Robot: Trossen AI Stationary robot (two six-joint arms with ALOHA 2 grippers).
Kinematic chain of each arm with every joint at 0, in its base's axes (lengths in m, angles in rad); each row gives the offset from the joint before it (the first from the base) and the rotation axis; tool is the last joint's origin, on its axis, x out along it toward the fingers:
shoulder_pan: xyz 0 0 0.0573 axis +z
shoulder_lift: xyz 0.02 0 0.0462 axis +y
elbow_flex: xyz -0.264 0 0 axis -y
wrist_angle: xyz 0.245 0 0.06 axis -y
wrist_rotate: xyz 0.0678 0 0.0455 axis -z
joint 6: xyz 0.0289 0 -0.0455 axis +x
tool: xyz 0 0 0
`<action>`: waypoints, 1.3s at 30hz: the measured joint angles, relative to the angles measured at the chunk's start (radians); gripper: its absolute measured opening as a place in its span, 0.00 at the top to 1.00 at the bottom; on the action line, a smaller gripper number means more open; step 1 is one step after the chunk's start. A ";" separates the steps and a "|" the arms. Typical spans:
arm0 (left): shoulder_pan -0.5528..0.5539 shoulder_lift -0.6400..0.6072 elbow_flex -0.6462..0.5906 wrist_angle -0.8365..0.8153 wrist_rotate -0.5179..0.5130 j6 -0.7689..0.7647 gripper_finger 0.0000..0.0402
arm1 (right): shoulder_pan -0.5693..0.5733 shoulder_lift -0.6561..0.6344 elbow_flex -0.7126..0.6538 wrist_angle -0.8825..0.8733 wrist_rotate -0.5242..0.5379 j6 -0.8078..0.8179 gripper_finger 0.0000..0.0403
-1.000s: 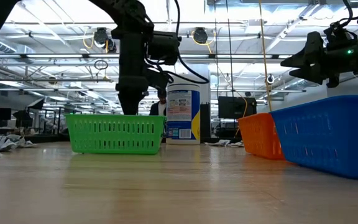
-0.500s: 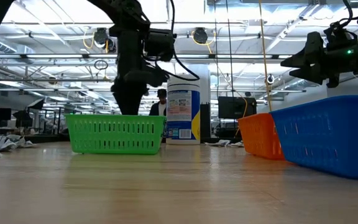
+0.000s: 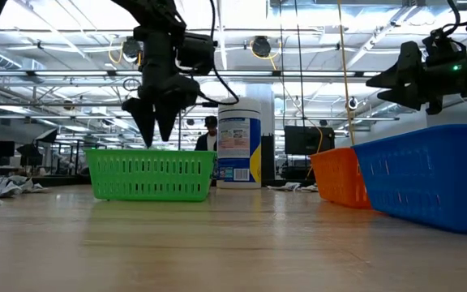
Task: Pick & Place First Aid Supplies
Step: Put the black pad into the black bin
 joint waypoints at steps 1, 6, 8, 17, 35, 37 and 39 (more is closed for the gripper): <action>0.000 0.000 0.000 -0.011 -0.005 -0.011 0.37 | 0.000 0.000 0.000 0.000 0.000 0.000 0.34; 0.003 -0.081 -0.062 -0.008 -0.017 -0.024 0.32 | 0.000 0.000 0.000 0.000 0.000 0.000 0.34; 0.002 -0.124 -0.123 0.009 -0.018 -0.032 0.29 | 0.000 0.000 0.000 0.000 0.000 0.000 0.34; 0.001 -0.325 -0.365 0.026 -0.007 -0.083 0.21 | 0.000 0.000 0.000 0.001 0.000 0.000 0.34; 0.016 -0.559 -0.611 0.011 -0.010 -0.163 0.31 | 0.000 0.000 0.000 0.000 0.000 0.000 0.34; 0.016 -0.558 -0.620 0.013 -0.009 -0.177 0.31 | 0.000 0.000 0.000 0.000 0.000 0.000 0.34; 0.016 -0.547 -0.630 0.020 -0.010 -0.190 0.31 | 0.000 0.000 0.000 0.000 0.000 0.000 0.34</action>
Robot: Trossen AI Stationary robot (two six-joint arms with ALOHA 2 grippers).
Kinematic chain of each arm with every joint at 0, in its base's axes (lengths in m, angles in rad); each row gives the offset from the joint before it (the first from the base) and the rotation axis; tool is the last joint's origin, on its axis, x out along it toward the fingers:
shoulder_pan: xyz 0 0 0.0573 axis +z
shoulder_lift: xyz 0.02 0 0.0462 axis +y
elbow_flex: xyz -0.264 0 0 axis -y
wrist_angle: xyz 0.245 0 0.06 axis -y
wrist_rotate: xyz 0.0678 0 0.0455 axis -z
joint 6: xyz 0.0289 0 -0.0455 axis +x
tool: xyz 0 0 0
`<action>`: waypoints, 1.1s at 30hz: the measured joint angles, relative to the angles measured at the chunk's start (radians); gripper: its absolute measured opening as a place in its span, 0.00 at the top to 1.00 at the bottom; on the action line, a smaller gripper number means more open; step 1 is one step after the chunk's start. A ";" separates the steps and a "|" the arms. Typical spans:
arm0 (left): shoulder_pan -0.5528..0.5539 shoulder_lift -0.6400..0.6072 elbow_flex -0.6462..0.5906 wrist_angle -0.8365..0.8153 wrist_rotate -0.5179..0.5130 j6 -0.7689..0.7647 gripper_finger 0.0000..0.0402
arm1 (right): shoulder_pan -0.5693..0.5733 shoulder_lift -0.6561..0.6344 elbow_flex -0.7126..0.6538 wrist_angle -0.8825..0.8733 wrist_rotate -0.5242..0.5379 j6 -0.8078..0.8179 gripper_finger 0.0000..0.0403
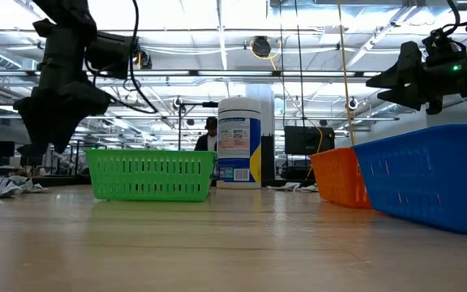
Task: Pick & Place First Aid Supplies
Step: Put the black pad into the black bin
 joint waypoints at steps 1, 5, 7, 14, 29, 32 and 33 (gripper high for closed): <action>0.000 0.009 -0.005 0.007 0.000 -0.003 0.31 | 0.000 0.000 0.000 0.000 0.000 0.000 0.34; 0.000 0.037 -0.030 0.028 0.000 -0.029 0.29 | 0.000 0.000 0.000 0.000 0.000 0.000 0.34; 0.000 0.061 -0.044 0.036 0.001 -0.046 0.29 | 0.000 0.000 0.000 0.000 0.000 0.000 0.34; 0.000 0.170 -0.062 0.036 0.000 -0.071 0.32 | 0.000 0.000 0.000 0.000 0.000 0.000 0.34; 0.000 0.267 -0.062 0.050 -0.014 -0.052 0.57 | 0.000 0.000 0.000 0.000 0.000 0.000 0.34; 0.000 0.267 -0.062 0.077 -0.014 -0.045 0.68 | 0.000 0.000 0.000 0.000 0.000 0.000 0.34; 0.000 0.267 -0.063 0.089 -0.014 -0.045 0.72 | 0.000 0.000 0.000 0.000 0.000 0.000 0.34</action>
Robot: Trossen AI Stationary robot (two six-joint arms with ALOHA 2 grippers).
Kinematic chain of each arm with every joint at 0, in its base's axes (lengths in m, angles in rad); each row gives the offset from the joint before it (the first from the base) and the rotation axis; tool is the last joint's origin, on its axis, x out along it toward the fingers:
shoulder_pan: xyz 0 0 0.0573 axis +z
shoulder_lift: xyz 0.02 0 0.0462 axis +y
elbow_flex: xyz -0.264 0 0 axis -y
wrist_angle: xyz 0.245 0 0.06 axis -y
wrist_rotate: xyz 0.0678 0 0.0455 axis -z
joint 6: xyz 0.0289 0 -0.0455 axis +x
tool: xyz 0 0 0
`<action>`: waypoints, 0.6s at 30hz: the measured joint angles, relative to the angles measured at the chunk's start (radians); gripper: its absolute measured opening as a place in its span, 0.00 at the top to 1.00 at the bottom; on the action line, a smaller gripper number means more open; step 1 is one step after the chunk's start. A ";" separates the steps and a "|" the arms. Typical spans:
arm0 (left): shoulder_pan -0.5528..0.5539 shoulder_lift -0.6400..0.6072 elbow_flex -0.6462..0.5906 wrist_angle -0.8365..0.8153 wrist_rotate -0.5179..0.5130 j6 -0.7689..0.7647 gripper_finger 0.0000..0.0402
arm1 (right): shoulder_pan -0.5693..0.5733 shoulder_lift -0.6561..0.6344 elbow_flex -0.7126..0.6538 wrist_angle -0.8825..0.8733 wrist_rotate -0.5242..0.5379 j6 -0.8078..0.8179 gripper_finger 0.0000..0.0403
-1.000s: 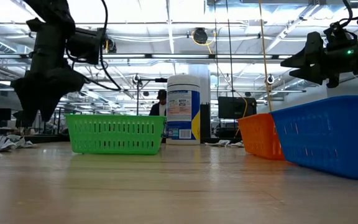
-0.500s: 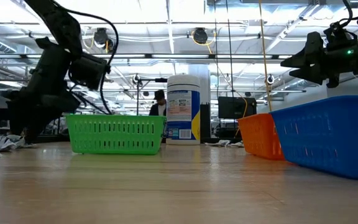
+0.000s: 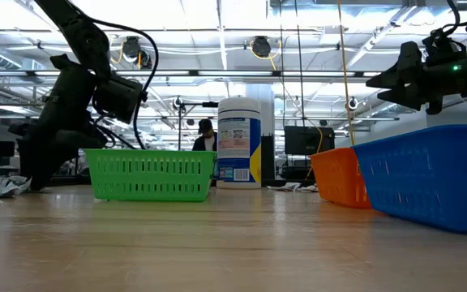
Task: Pick & Place First Aid Supplies
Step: Put the black pad into the black bin
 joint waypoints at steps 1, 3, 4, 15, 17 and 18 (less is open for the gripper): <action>0.000 0.000 -0.002 0.012 0.000 0.000 0.76 | 0.000 0.000 0.000 0.000 0.000 0.000 0.34; 0.000 -0.001 -0.012 0.035 0.008 0.001 0.84 | 0.000 0.000 0.000 0.000 0.000 0.000 0.34; 0.000 -0.001 -0.017 0.048 0.015 0.001 0.87 | 0.000 0.000 0.000 0.000 0.000 0.000 0.34; -0.004 -0.051 -0.024 0.061 0.069 0.000 0.97 | 0.000 0.000 0.000 0.000 0.000 0.000 0.34; -0.003 -0.082 -0.018 0.069 0.068 -0.004 0.98 | 0.000 0.000 0.000 0.000 0.000 0.000 0.34; -0.003 -0.098 -0.013 0.061 0.067 -0.009 0.98 | 0.000 0.000 0.000 0.000 0.000 0.000 0.34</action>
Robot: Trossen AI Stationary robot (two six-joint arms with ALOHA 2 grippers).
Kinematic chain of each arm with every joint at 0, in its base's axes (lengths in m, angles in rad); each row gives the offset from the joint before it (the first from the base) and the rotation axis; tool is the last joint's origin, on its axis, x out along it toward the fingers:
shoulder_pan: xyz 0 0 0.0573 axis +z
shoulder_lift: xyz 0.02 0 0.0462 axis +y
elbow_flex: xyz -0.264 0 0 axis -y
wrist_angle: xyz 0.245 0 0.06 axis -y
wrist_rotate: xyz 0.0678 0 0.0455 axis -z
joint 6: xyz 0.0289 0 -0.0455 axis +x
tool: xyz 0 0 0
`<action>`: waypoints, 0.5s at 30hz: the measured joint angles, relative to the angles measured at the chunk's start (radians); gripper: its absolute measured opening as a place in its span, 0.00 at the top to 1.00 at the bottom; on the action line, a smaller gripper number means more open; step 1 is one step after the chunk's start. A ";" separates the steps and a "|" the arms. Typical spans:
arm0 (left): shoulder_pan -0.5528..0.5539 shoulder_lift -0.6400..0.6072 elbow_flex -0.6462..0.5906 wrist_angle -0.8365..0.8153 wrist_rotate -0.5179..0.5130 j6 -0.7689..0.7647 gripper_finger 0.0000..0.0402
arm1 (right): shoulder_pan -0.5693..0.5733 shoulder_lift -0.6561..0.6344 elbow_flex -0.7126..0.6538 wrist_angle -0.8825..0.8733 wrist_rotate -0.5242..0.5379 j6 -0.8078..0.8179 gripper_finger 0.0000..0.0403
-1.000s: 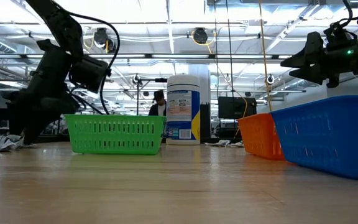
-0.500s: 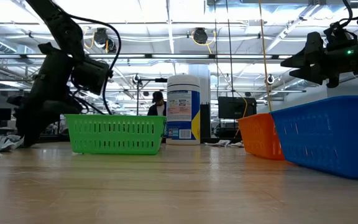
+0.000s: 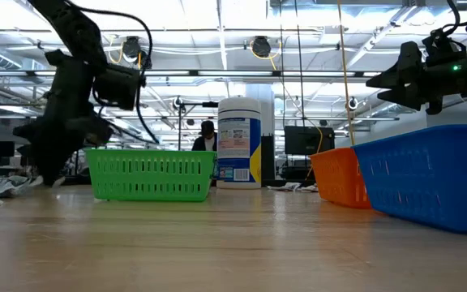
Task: Pick & Place First Aid Supplies
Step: Put the black pad into the black bin
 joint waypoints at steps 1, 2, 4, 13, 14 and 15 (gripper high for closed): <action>0.000 -0.016 0.005 -0.005 0.002 -0.006 0.98 | 0.000 0.000 0.000 0.000 0.000 0.000 0.34; 0.000 -0.032 0.009 -0.007 0.010 -0.009 0.98 | 0.000 0.000 0.000 0.000 0.000 0.000 0.34; -0.001 -0.062 0.016 -0.009 0.024 -0.014 0.98 | 0.000 0.000 0.000 0.000 0.000 0.000 0.34; 0.000 -0.163 0.022 -0.050 0.086 -0.035 0.98 | 0.000 0.000 0.000 0.000 0.000 0.000 0.34; 0.000 -0.174 0.022 -0.060 0.089 -0.035 0.99 | 0.000 0.000 0.000 0.000 0.000 0.000 0.34; 0.000 -0.186 0.022 -0.069 0.089 -0.035 0.99 | 0.000 0.000 0.000 0.000 0.000 0.000 0.34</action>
